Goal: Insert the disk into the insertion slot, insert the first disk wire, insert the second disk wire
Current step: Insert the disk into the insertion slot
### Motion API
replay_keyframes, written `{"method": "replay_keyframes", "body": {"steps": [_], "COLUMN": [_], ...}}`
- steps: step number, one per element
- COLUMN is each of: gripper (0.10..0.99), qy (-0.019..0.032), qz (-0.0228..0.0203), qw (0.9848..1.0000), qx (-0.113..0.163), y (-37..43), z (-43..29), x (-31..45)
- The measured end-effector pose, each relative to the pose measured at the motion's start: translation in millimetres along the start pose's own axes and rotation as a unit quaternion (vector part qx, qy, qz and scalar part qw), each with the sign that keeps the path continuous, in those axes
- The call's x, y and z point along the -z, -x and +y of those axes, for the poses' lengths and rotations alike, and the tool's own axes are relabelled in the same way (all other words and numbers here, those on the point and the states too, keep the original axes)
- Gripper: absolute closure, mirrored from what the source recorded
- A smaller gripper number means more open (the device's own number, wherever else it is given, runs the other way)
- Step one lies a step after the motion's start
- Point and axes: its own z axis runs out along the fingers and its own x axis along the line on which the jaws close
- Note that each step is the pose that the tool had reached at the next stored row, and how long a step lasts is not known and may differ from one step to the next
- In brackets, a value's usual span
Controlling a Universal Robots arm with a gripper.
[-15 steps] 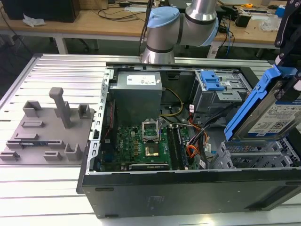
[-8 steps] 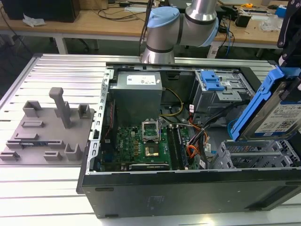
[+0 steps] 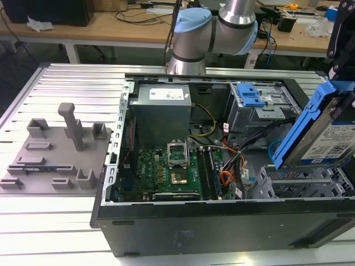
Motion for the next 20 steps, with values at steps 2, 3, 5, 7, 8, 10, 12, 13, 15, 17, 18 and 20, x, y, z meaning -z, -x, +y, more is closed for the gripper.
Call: {"method": "replay_keyframes", "body": {"steps": [2, 3, 5, 7, 8, 10, 12, 13, 15, 17, 18, 20], "gripper": [0.718, 0.718, 0.718, 0.718, 0.718, 0.718, 0.718, 0.718, 0.718, 0.718, 0.718, 0.718], "qy": [0.0005, 0.0012, 0.004, 0.0068, 0.008, 0.0086, 0.0087, 0.0087, 0.0088, 0.0088, 0.0088, 0.0088], "qz": [0.0002, 0.0001, 0.0005, 0.0007, 0.0009, 0.0015, 0.0014, 0.0014, 0.0014, 0.0014, 0.0013, 0.0014], "qw": [1.0, 1.0, 1.0, 1.0, 1.0, 1.0, 1.0, 1.0, 1.0, 1.0, 1.0, 1.0], "qx": [0.0, 0.0, 0.0, 0.0, 0.0, 0.0, 0.0, 0.0, 0.0, 0.0, 0.0, 0.0], "y": [0.0, 0.0, 0.1, 0.1, 0.2, 0.1, 0.2, 0.2, 0.2, 0.2, 0.3, 1.8], "z": [0.0, -0.4, -2.3, -4.7, -5.6, -5.9, -5.9, -5.9, -5.9, -5.9, -5.9, -5.9], "x": [0.0, -0.1, -0.5, -0.9, -1.0, -1.1, -1.1, -1.2, -1.2, -1.1, -1.2, -1.4]}}
